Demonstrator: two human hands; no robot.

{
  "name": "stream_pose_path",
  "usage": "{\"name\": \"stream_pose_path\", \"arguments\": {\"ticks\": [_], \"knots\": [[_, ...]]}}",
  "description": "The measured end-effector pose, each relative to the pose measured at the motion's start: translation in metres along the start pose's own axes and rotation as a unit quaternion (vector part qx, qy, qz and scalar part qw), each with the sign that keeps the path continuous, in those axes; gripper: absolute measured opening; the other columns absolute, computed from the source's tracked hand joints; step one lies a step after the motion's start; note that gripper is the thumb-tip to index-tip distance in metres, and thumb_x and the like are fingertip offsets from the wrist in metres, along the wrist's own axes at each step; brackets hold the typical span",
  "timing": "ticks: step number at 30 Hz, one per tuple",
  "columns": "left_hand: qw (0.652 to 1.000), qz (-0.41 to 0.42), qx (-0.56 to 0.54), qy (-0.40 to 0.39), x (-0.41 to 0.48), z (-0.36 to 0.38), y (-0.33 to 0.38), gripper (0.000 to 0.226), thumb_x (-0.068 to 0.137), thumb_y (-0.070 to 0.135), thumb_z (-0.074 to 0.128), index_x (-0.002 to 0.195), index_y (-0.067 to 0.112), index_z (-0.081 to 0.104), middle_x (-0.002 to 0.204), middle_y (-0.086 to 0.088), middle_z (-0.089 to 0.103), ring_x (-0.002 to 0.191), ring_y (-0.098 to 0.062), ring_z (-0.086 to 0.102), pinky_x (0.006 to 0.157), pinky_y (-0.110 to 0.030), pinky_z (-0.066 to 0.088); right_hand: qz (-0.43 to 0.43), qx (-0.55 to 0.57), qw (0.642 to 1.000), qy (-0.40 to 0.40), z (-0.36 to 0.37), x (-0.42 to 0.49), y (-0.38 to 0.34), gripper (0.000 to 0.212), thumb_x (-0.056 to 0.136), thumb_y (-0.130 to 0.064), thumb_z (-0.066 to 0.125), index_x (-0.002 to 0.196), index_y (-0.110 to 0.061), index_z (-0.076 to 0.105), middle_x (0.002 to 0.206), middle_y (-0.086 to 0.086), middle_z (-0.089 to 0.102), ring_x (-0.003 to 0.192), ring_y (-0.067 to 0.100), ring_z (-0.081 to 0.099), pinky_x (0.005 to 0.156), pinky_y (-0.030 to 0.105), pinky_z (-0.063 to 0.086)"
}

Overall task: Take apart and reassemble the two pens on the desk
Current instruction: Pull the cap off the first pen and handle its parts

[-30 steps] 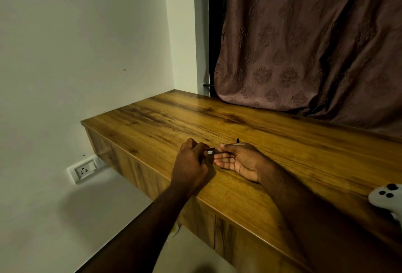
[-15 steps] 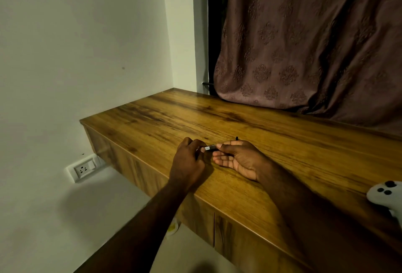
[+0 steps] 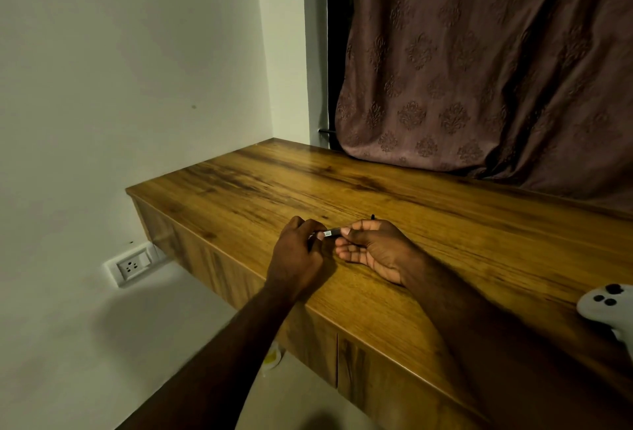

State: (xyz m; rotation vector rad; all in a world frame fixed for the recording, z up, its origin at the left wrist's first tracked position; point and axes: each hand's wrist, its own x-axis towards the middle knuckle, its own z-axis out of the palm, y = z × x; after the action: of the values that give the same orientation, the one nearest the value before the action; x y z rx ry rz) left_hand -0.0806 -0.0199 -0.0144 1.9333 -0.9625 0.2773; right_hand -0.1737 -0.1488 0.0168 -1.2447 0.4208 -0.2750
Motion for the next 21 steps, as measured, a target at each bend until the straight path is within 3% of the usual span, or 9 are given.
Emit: {"name": "stream_pose_path", "arguments": {"ticks": [5,12,16,21], "knots": [[1.0,-0.01,-0.005,0.009,0.001,-0.0001,-0.0005,0.015,0.091,0.011,0.057,0.101,0.01,0.068,0.096,-0.005,0.056,0.088,-0.021,0.058,0.075,-0.033,0.049,-0.034,-0.03,0.999,0.025,0.0038,0.0009,0.0039,0.019,0.093,-0.004,0.057,0.107,0.008,0.059,0.075,0.017,0.065,0.052,0.016,0.066,0.048,0.025,0.054],[1.0,-0.006,-0.019,0.009,0.0007,-0.0021,-0.0019,0.014,0.092,0.009,0.056,0.1,0.01,0.068,0.096,-0.004,0.061,0.087,-0.014,0.054,0.072,-0.02,0.039,-0.086,-0.06,0.993,0.061,0.007,0.0009,0.0057,0.017,0.096,-0.014,0.055,0.1,0.003,0.058,0.073,0.013,0.063,0.045,0.013,0.059,0.04,0.024,0.051],[0.999,-0.006,-0.032,0.007,-0.0005,-0.002,-0.0021,0.014,0.091,0.01,0.056,0.099,0.012,0.068,0.094,-0.004,0.062,0.087,-0.017,0.057,0.076,-0.028,0.046,-0.094,-0.076,0.99,0.069,0.0073,0.0016,0.0067,0.023,0.096,-0.017,0.055,0.105,0.004,0.057,0.075,0.013,0.063,0.045,0.014,0.058,0.039,0.024,0.05],[0.999,0.0,-0.043,0.005,-0.0004,-0.0014,-0.0028,0.012,0.09,0.011,0.057,0.096,0.014,0.067,0.092,-0.002,0.065,0.087,-0.017,0.061,0.077,-0.032,0.05,-0.118,-0.082,0.986,0.086,0.0056,0.0028,0.0063,0.016,0.096,-0.018,0.056,0.096,-0.002,0.058,0.073,0.011,0.063,0.044,0.015,0.056,0.039,0.025,0.049]]}}
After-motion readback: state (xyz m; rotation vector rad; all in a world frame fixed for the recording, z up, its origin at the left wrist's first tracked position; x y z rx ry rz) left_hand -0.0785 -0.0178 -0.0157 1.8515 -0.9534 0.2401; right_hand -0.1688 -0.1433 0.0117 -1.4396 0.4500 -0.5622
